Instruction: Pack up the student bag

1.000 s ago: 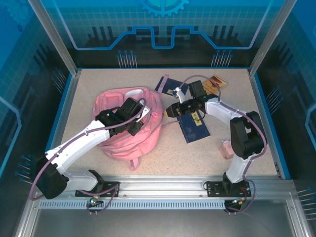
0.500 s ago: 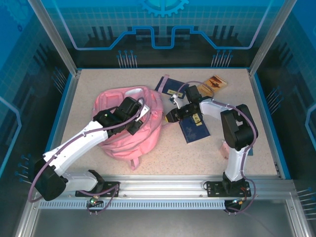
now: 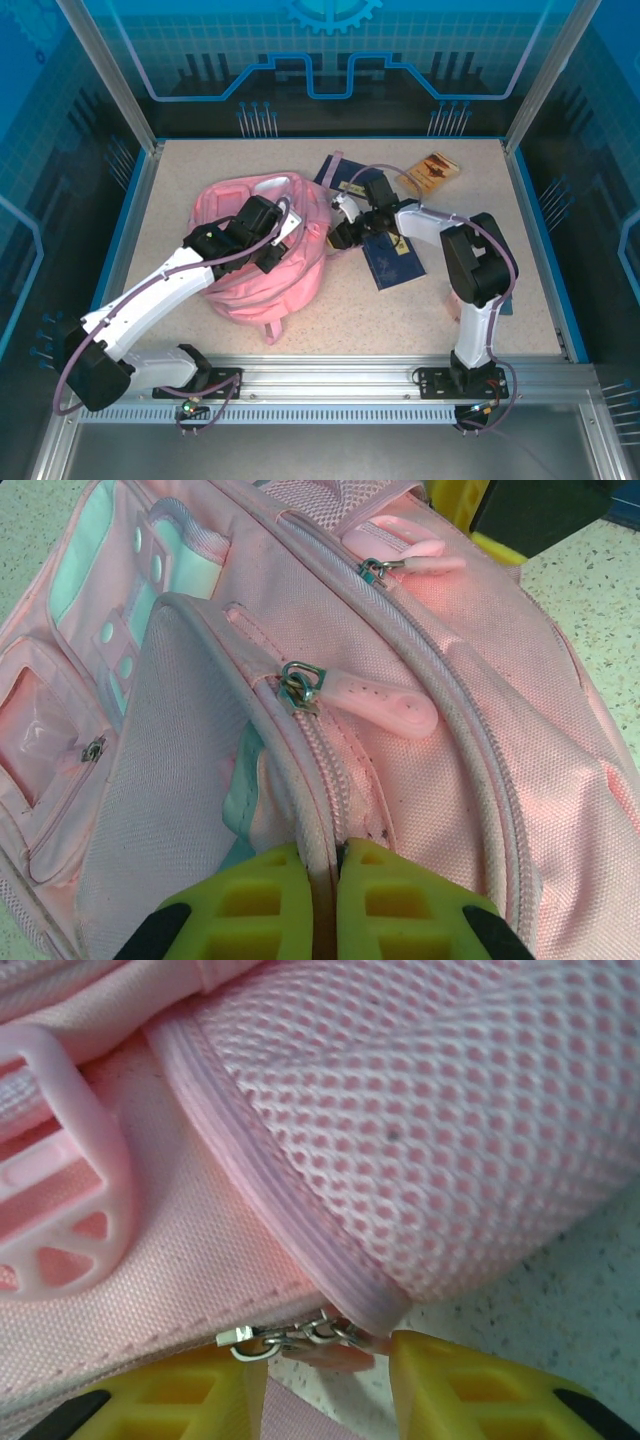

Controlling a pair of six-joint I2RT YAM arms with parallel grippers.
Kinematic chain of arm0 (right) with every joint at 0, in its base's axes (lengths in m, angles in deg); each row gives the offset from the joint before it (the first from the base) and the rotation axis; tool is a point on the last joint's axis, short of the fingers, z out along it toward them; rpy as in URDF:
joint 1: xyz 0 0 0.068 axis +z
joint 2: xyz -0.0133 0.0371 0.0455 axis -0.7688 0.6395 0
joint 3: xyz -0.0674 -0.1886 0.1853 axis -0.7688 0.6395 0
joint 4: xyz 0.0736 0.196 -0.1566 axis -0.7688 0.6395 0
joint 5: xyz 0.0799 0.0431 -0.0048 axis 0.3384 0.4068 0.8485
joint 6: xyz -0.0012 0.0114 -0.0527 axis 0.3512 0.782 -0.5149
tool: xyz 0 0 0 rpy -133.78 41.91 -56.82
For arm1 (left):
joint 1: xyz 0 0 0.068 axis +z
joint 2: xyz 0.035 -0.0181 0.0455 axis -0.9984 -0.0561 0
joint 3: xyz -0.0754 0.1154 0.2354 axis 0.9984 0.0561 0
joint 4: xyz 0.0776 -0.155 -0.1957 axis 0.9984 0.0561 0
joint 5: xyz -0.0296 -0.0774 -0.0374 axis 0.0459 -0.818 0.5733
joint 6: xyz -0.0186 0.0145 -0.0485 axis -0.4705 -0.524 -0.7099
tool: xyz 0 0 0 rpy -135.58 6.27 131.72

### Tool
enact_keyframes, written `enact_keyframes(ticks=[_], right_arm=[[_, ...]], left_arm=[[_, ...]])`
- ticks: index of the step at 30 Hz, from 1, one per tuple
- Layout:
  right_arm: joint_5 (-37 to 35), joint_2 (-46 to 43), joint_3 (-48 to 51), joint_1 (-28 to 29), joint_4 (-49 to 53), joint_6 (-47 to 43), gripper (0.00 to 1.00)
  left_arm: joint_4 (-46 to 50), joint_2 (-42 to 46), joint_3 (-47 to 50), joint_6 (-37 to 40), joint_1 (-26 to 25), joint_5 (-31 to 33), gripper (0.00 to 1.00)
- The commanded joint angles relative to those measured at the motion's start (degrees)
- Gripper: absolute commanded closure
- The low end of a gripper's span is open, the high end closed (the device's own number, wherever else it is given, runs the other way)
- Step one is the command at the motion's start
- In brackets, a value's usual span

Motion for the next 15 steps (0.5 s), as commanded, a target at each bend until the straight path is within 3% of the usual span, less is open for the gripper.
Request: enact_keyframes(ticks=[1, 7, 15], right_arm=[[1.1, -2.0, 2.5, 1.4, -6.4, -4.5, 0.63], [-0.9, -2.7, 2.7, 1.7, -7.8, -7.1, 0.71], [-3.5, -5.2, 4.3, 2.1, -9.3, -8.5, 0.95]], left_arm=[[-5.5, 2.7, -3.1, 2.4, 0.0, -2.2, 0.94], [-4.9, 3.2, -3.0, 3.2, 0.5, -2.4, 0.94], [-5.2, 3.9, -2.1, 2.6, 1.1, -2.1, 0.95]])
